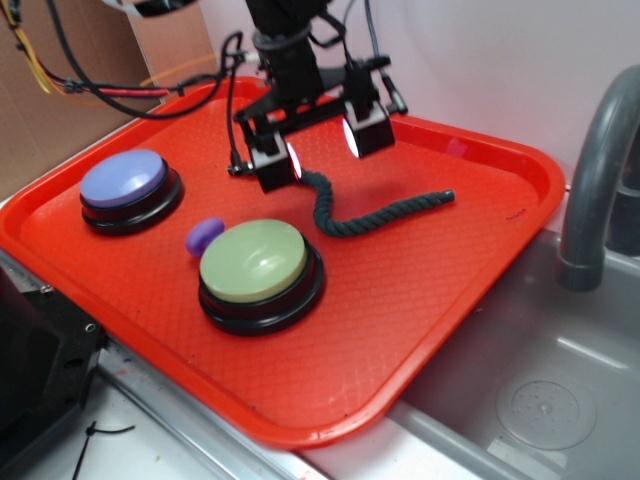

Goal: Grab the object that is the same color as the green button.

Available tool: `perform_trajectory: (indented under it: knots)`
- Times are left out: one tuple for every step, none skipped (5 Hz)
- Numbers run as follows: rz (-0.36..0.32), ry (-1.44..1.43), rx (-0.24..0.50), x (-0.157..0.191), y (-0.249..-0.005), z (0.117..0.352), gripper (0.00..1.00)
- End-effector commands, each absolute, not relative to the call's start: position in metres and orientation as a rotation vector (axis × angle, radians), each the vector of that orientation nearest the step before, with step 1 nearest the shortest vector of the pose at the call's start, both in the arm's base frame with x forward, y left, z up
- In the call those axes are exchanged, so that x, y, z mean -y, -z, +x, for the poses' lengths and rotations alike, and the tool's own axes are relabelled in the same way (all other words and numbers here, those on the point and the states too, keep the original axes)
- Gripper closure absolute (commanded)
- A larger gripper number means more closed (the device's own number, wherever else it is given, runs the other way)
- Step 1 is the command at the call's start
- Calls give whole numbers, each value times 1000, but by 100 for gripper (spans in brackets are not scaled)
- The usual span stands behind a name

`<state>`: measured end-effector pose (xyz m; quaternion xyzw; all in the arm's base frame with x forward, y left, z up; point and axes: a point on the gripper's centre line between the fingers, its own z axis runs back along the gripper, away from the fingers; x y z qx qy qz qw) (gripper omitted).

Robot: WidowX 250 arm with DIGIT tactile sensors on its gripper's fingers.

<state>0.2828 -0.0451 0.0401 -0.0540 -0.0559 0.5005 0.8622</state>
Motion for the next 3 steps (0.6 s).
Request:
perform_trajectory:
  knots:
    - [-108,-1058,149,32,-32,296,16]
    - [-74,-1062,137,34,-20,297,43]
    - [-63,-1048,138,35,-18,297,100]
